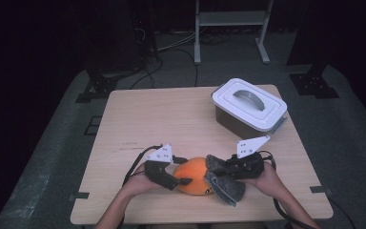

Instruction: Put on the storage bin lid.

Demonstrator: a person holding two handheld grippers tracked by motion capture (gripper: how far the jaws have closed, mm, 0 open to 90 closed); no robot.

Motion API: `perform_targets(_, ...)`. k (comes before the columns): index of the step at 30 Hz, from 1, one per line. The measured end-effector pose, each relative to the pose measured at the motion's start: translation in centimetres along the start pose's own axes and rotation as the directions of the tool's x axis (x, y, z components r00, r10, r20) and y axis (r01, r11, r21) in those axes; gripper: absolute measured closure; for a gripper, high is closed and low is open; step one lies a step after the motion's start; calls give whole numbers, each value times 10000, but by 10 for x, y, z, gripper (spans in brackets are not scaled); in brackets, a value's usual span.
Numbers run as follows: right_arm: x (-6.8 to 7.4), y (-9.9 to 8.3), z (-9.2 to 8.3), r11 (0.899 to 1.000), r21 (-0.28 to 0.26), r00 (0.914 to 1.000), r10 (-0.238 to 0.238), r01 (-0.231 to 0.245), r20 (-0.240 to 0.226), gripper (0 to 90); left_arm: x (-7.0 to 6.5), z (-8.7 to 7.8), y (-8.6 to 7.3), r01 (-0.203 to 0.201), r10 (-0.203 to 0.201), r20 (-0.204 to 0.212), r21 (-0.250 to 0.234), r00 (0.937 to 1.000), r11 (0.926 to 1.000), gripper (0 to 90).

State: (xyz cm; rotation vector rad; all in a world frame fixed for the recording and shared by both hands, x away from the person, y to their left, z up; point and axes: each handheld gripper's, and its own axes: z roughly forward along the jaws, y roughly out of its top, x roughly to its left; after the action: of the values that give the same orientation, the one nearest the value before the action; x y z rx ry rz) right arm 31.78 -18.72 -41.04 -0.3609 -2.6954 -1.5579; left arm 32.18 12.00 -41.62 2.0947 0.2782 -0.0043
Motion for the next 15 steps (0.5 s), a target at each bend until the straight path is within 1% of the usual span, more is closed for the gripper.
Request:
perform_targets(1,2,-1,0,10000,46,10000,-60,60,-33,751,0,0,2,58,-58,21,-9,10000,10000,221)
perform_targets(2,5,-3,0,10000,71,10000,-70,70,-65,751,-1,1,3,45,-46,45,129,10000,9999,215)
perform_targets(4,8,-6,0,9998,117,9998,-151,152,-124,751,-2,3,3,-24,23,70,197,10000,9998,215)
perform_targets(5,9,-7,-1,9998,153,9998,-155,157,-123,751,-3,5,2,-98,95,128,234,9999,9997,238)
perform_targets(6,10,-8,-2,9998,175,9999,-89,91,-120,751,-4,5,2,-275,273,89,294,9996,9992,282)
perform_targets(8,10,-7,-4,9997,208,9999,-97,97,-39,751,-6,6,3,-542,545,-102,325,9985,9980,371)
perform_targets(10,10,-1,-6,9995,162,9996,-259,258,90,751,-7,5,3,-769,778,-262,332,9966,9965,436)
perform_targets(11,10,2,-6,9993,136,9993,-350,349,136,751,-6,4,3,-817,828,-352,304,9959,9962,453)
perform_targets(13,11,10,-6,9986,-132,9985,-511,513,196,751,-7,4,2,-822,830,-481,192,9954,9964,474)
perform_targets(14,11,13,-5,9982,-216,9983,-549,553,182,750,-6,4,3,-825,832,-622,143,9946,9965,476)
perform_targets(15,11,15,-4,9979,-207,9979,-612,617,220,749,-6,4,3,-789,786,-862,2,9932,9969,477)
